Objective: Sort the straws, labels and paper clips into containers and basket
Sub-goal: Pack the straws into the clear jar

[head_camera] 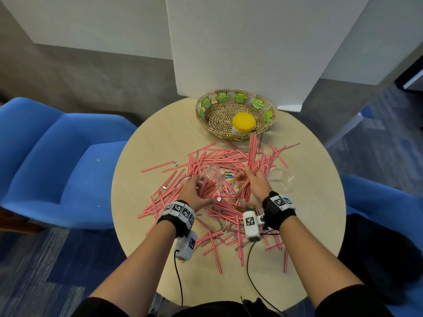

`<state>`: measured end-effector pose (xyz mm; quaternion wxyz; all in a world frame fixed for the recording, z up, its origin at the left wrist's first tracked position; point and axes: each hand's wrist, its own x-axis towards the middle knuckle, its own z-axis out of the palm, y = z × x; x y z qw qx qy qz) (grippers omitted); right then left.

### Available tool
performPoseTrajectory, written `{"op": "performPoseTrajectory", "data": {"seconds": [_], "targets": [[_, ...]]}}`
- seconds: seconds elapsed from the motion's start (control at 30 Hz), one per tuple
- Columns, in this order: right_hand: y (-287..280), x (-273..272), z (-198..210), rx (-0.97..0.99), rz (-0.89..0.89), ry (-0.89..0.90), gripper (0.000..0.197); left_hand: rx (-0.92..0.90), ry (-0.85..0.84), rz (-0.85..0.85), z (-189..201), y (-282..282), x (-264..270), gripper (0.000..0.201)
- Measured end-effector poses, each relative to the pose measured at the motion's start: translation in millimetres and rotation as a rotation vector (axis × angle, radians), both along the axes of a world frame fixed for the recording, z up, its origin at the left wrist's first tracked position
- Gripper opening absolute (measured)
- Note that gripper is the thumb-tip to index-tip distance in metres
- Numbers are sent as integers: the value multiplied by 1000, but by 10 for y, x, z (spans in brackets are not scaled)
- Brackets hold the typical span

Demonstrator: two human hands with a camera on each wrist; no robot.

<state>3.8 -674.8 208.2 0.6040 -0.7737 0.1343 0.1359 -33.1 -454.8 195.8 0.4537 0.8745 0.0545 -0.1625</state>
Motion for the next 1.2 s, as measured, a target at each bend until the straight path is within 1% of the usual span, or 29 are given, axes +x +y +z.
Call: {"op": "performPoseTrajectory", "data": {"seconds": [0.03, 0.07, 0.13, 0.17, 0.23, 0.27, 0.33, 0.4, 0.47, 0.6, 0.67, 0.73, 0.87, 0.93, 1.1, 1.2], "targets": [[-8, -3, 25, 14, -42, 6, 48, -5, 0, 0, 4, 1, -10, 75], [-14, -13, 55, 64, -90, 11, 45, -17, 1, 2, 1, 4, -18, 73], [-12, -27, 119, 291, -213, 17, 28, -19, -3, 5, 5, 7, -30, 72], [-9, -30, 166, 386, -260, 12, 23, -20, -2, 5, 11, 6, -36, 71], [6, -17, 245, 485, -306, -2, 18, -14, 2, 3, 11, 3, -34, 71], [4, -2, 271, 516, -313, -16, 18, -15, 11, 1, 8, 1, -34, 71], [11, 21, 347, 575, -295, -36, 28, -25, 19, -1, 8, -7, -36, 69], [28, 38, 446, 572, -263, -88, 40, -34, 26, -9, 12, -24, -38, 68], [79, 45, 626, 574, -271, -151, 49, -35, 36, -20, 2, -42, -33, 69], [228, 114, 978, 646, -364, -291, 56, 25, 30, -82, -4, -84, -45, 80], [297, 152, 1074, 643, -382, -339, 57, 8, 34, -103, 8, -112, -57, 76], [373, 163, 1104, 599, -357, -361, 55, -10, 25, -115, 21, -135, -53, 72], [520, 117, 1021, 451, -227, -325, 50, -66, -7, -124, 113, -200, -35, 68], [578, 92, 951, 432, -156, -291, 53, -89, -30, -122, 155, -224, -23, 67], [609, 67, 880, 492, -108, -244, 54, -116, -57, -76, 171, -214, 22, 65], [575, 58, 854, 588, -103, -209, 50, -141, -29, -24, 181, -163, 35, 67]]}}
